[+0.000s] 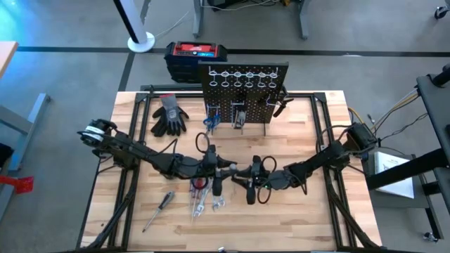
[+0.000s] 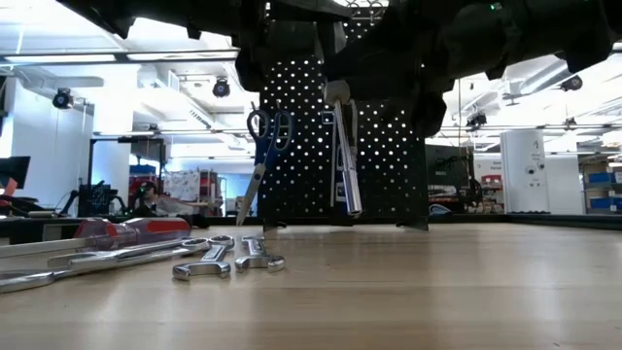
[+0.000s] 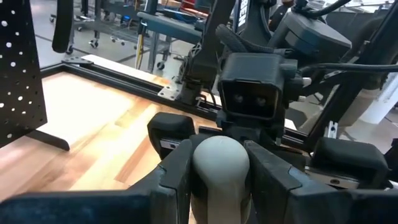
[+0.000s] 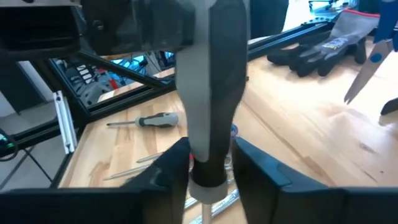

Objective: Hang tools onto peg board
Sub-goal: Hang the grey screwdriver on the pegboard

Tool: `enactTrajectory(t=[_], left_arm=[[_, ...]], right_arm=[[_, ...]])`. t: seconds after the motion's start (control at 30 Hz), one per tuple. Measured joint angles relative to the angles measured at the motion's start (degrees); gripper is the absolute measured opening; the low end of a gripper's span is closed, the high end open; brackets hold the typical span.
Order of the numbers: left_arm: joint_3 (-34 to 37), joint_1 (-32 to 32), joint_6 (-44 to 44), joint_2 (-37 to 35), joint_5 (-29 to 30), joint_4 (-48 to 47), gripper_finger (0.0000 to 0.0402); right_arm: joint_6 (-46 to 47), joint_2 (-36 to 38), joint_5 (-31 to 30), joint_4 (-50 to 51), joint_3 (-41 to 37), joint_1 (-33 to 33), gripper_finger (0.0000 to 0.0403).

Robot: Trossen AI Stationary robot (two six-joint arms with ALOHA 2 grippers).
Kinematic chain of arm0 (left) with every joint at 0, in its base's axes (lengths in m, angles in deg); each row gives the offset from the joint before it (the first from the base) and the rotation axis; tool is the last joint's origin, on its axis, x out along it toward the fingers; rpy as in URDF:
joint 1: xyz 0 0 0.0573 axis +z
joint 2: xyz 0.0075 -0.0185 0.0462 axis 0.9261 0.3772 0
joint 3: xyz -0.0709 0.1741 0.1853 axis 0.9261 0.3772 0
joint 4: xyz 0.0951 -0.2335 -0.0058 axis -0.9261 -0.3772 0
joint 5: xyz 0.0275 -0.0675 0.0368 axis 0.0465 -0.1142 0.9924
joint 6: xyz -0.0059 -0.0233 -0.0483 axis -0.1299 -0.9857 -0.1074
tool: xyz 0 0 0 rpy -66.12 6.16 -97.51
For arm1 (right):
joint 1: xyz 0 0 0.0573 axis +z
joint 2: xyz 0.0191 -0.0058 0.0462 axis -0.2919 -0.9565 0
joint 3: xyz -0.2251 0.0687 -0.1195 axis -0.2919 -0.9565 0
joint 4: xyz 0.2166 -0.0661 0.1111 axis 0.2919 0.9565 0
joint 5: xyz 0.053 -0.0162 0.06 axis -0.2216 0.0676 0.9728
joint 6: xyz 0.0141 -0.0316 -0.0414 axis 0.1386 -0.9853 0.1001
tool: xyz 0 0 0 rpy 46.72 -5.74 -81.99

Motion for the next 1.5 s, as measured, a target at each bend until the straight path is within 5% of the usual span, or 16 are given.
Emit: enactTrajectory(t=[0.1, 0.3, 0.57, 0.73, 1.1, 1.5], left_arm=[[0.0, 0.0, -0.1, 0.0, 0.0, 0.0, 0.0103], [0.0, 0.0, 3.1, -0.7, -0.3, -0.7, 0.0109], [0.0, 0.0, 3.7, -5.1, -0.6, -9.9, 0.0318], [1.5, -0.7, 2.9, -8.9, 3.0, -15.7, 0.0377], [12.1, -0.9, -1.4, -11.8, 5.5, -9.7, 0.0356], [16.8, -0.9, -3.7, -12.5, 5.5, -6.1, 0.0342]], right_arm=[[-1.1, 0.0, 0.4, 0.0, 0.0, 0.0, 0.0036], [-1.1, 0.5, 2.5, 0.0, 0.0, -1.0, 0.0033], [-0.1, 3.6, 8.6, 0.8, -0.4, -4.6, 0.0033], [2.8, 7.2, 8.5, 3.0, -2.7, -8.7, 0.0033], [3.7, 10.9, 17.1, 2.7, -6.2, -19.4, 0.0033], [9.1, 12.9, 14.0, 3.0, -8.3, -22.2, 0.0033]])
